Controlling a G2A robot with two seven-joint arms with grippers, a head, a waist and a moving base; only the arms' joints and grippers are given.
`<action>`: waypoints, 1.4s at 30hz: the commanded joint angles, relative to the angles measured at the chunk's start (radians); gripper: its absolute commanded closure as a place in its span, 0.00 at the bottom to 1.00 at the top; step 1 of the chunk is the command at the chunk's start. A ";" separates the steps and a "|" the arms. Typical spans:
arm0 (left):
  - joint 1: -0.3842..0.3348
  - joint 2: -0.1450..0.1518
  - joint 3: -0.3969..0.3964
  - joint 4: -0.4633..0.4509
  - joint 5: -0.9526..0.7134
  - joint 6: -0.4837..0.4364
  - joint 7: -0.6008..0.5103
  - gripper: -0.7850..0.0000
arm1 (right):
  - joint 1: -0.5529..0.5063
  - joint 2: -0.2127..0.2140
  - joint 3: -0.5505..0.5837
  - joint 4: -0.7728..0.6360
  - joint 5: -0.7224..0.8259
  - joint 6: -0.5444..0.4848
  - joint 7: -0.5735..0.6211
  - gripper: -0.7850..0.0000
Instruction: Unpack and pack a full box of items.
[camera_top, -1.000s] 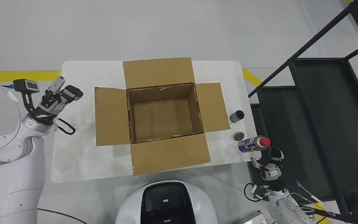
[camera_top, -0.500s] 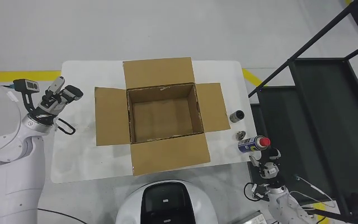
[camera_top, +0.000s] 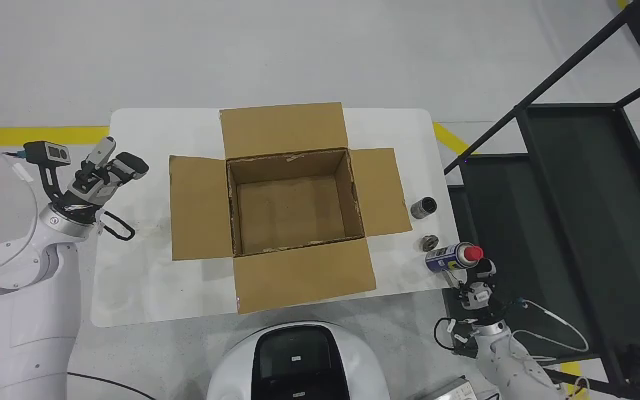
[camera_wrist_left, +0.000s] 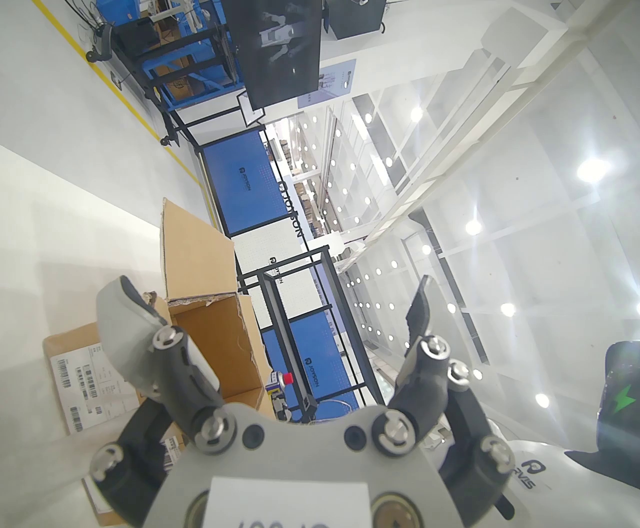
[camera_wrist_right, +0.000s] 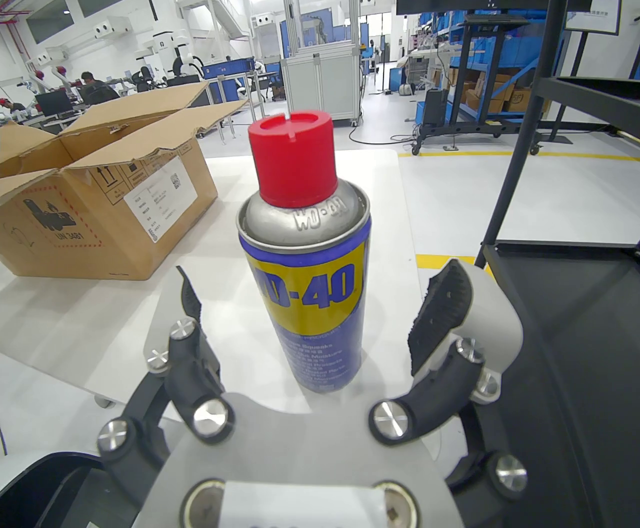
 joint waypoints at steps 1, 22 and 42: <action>0.000 0.000 0.000 0.000 0.000 0.000 0.000 0.00 | 0.011 -0.005 -0.006 0.010 0.015 -0.007 0.007 0.00; 0.000 0.000 0.000 0.000 0.000 0.000 0.000 0.00 | 0.130 -0.034 -0.042 0.148 0.017 -0.013 0.014 0.00; 0.000 0.000 0.000 0.000 0.000 0.000 0.000 0.00 | 0.120 -0.027 -0.053 0.100 0.021 -0.032 0.032 1.00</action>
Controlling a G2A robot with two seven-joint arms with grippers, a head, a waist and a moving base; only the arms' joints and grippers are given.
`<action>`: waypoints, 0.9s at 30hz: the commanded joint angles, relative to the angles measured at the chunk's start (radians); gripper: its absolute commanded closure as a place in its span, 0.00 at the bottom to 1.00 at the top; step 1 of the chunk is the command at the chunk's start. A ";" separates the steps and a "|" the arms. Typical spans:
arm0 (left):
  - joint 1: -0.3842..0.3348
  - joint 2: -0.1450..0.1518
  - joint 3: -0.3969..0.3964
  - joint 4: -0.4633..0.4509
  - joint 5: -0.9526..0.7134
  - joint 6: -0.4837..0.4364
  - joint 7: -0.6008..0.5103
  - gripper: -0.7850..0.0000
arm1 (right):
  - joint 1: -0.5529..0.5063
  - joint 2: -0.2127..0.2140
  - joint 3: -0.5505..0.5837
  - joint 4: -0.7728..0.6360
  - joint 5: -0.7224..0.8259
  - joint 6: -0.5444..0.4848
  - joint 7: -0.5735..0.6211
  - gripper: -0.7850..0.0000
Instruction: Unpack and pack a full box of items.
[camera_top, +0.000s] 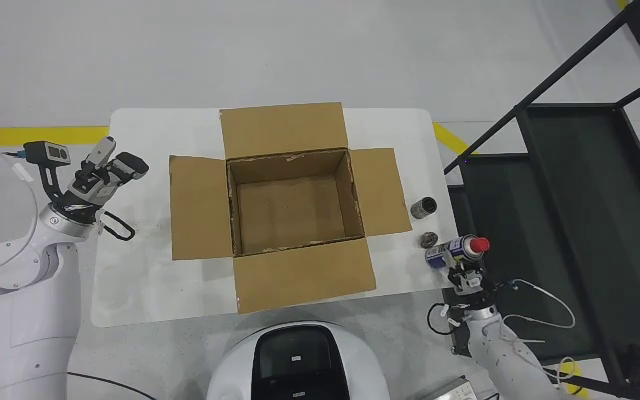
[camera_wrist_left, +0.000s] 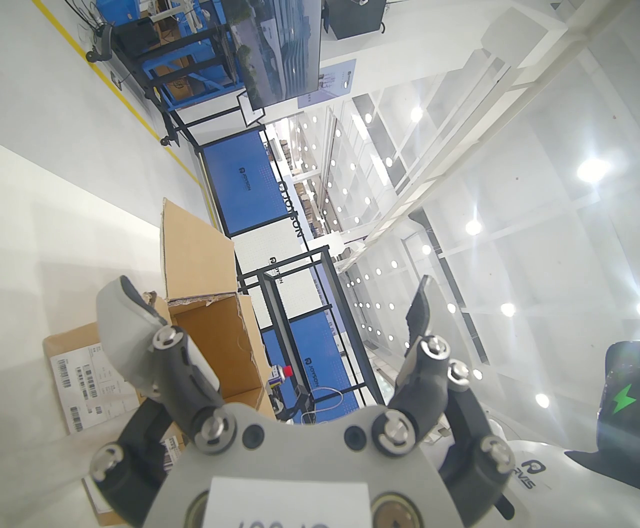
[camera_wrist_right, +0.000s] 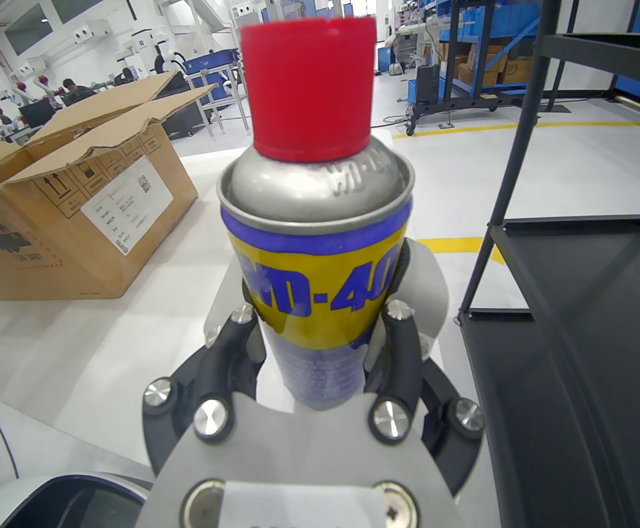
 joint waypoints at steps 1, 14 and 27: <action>0.000 0.000 0.000 0.000 0.000 0.000 0.000 0.00 | -0.013 0.005 0.000 -0.027 -0.008 0.011 -0.011 1.00; 0.000 0.000 0.000 0.000 0.000 0.000 0.000 0.00 | -0.180 0.077 0.095 -0.336 -0.115 0.120 -0.120 1.00; 0.000 0.000 0.000 0.000 0.000 0.000 0.000 0.00 | -0.417 0.136 0.307 -1.035 -0.252 0.142 0.268 1.00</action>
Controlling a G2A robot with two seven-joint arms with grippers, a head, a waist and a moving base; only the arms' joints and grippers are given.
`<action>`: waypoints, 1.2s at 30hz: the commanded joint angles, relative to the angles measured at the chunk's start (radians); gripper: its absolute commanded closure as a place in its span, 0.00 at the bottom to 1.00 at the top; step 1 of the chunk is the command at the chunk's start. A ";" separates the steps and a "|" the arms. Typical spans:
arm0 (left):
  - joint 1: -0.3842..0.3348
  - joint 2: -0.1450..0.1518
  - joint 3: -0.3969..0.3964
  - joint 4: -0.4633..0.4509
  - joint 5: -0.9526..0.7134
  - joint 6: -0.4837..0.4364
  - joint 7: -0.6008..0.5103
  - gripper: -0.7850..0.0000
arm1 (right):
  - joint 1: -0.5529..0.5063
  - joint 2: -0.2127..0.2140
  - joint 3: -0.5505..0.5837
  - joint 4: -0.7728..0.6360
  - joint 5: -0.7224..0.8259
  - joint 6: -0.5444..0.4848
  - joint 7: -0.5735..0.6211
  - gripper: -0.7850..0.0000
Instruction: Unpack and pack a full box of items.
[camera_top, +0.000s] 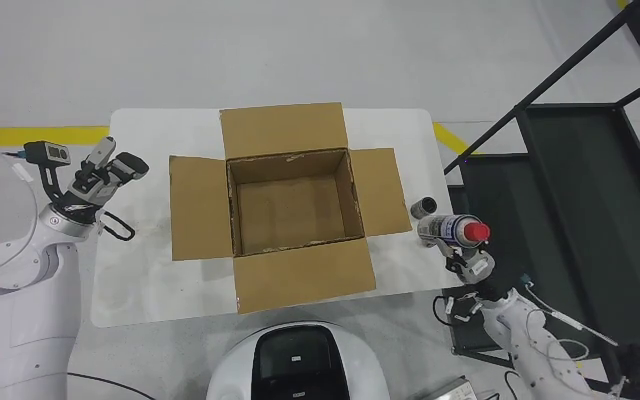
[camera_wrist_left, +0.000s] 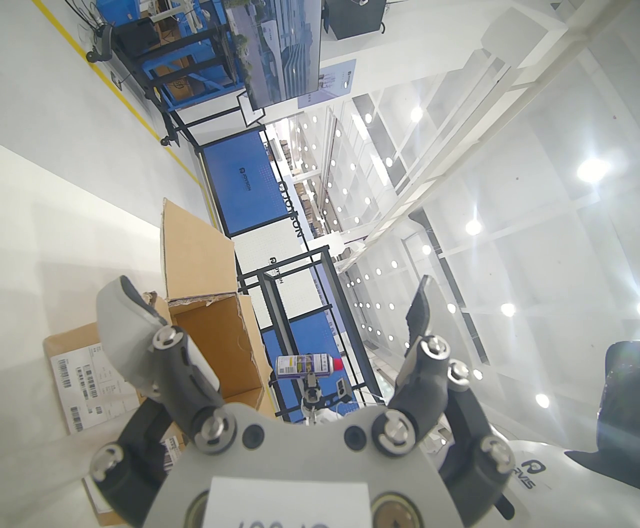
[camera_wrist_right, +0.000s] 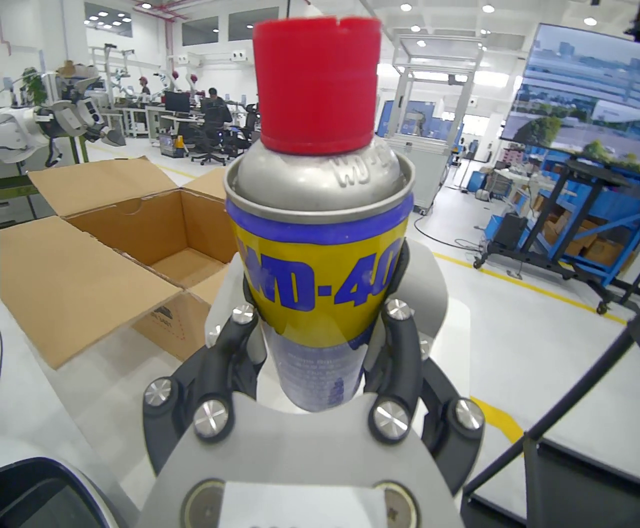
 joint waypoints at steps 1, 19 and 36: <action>0.000 0.000 0.000 0.000 0.000 0.000 0.000 0.00 | -0.031 0.003 0.026 -0.122 -0.023 0.011 0.078 1.00; 0.000 0.000 0.000 0.000 0.000 0.000 0.000 0.00 | 0.056 -0.001 -0.070 -0.441 -0.099 -0.043 0.538 1.00; 0.000 0.000 0.000 0.000 0.000 0.000 0.000 0.00 | 0.057 -0.001 -0.071 -0.439 -0.101 -0.044 0.556 1.00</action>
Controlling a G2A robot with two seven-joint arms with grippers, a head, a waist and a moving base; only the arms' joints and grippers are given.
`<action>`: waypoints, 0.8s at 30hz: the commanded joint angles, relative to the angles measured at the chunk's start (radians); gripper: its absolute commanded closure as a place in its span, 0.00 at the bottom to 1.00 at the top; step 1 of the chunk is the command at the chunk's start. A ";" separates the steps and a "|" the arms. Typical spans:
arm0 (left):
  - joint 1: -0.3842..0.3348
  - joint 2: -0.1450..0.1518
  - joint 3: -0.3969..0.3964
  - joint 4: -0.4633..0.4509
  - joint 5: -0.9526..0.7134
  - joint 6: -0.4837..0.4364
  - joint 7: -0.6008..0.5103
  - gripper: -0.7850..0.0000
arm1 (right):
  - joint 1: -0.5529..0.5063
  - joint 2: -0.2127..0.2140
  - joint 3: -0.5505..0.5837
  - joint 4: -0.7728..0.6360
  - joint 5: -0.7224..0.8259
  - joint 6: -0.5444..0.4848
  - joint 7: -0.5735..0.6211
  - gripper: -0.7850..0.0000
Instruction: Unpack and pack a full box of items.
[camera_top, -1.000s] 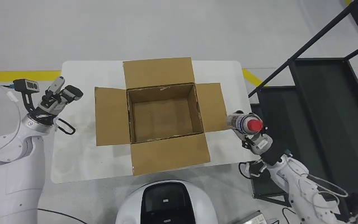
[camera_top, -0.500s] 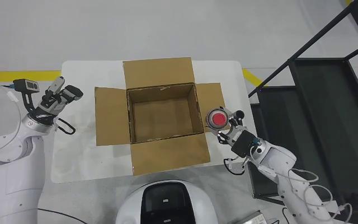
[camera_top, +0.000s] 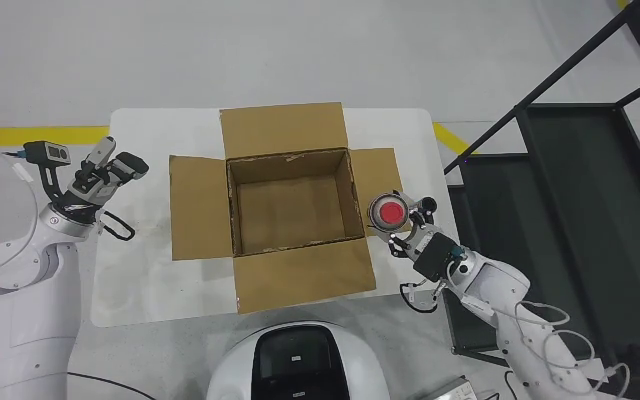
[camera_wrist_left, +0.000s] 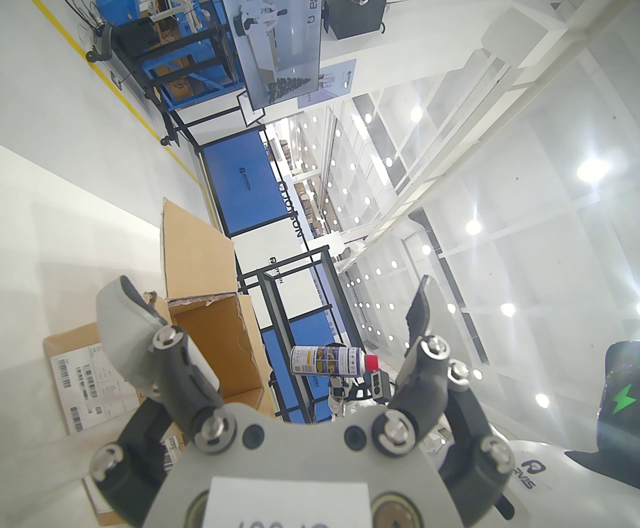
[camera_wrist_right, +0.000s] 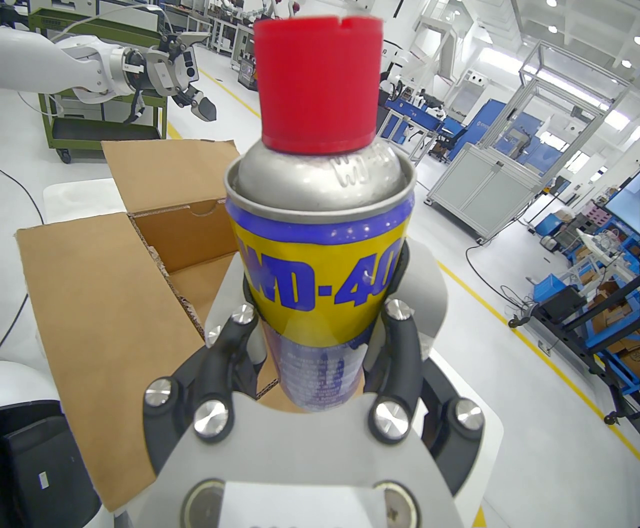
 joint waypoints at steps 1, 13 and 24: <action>0.000 0.000 0.000 0.000 0.000 0.000 0.000 0.00 | 0.009 0.002 0.002 -0.005 -0.034 -0.019 0.071 1.00; 0.000 0.000 0.000 0.000 0.000 0.000 0.000 0.00 | 0.452 -0.021 -0.255 -0.102 -0.028 -0.258 0.724 1.00; 0.000 0.000 0.000 0.000 0.000 0.000 0.000 0.00 | 0.901 -0.155 -0.762 0.204 0.068 -0.225 1.222 1.00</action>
